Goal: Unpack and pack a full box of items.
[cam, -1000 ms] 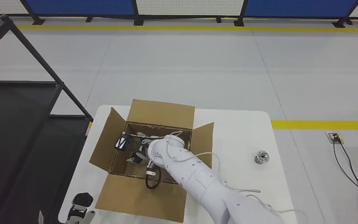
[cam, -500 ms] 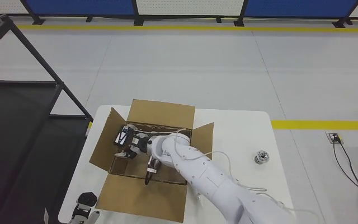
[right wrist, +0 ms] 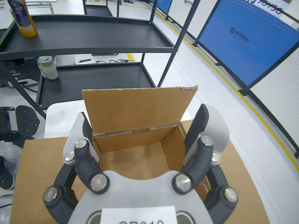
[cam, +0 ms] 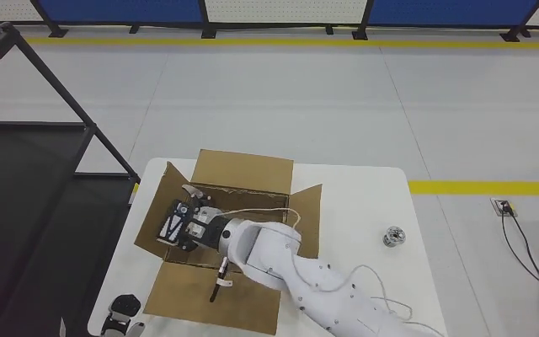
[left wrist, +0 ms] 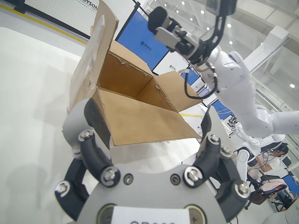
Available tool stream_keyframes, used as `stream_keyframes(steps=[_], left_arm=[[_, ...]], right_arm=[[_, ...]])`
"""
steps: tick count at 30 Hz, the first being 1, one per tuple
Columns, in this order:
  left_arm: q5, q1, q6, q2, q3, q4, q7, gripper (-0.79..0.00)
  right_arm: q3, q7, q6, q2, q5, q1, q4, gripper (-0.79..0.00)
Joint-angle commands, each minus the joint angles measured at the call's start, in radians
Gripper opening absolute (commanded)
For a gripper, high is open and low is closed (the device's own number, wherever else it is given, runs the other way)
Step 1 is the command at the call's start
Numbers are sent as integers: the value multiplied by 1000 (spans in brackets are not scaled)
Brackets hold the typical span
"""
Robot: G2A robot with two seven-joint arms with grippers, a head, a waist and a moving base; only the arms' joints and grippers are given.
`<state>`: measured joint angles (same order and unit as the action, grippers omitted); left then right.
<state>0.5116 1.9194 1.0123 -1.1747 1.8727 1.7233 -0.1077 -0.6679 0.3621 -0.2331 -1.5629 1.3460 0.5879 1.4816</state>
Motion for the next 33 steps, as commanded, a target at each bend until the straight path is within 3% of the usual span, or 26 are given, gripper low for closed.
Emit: stream_keyframes(steps=[1, 7, 12, 17, 21, 26, 33], left_arm=[[-9, 6, 0, 8, -3, 3, 18, 0], [11, 19, 0, 33, -34, 46, 75, 0], [69, 15, 0, 42, -100, 101, 67, 0], [146, -9, -2, 33, -191, 142, 27, 0], [242, -29, -30, 21, -265, 139, -16, 0], [332, -51, -56, 4, -326, 84, -158, 0], [412, -19, -69, -9, -325, 78, -369, 0]], right_arm=[[-54, 70, 20, 30, 78, 109, 180, 0], [-189, 123, 56, 95, 268, 413, 537, 0], [-331, 25, 18, 147, 389, 705, 762, 0], [-539, -99, -42, 186, 381, 959, 868, 0], [-700, -195, -127, 210, 375, 1116, 868, 0], [-851, -344, -243, 232, 326, 1268, 773, 0], [-910, -371, -394, 249, 257, 1250, 580, 0]])
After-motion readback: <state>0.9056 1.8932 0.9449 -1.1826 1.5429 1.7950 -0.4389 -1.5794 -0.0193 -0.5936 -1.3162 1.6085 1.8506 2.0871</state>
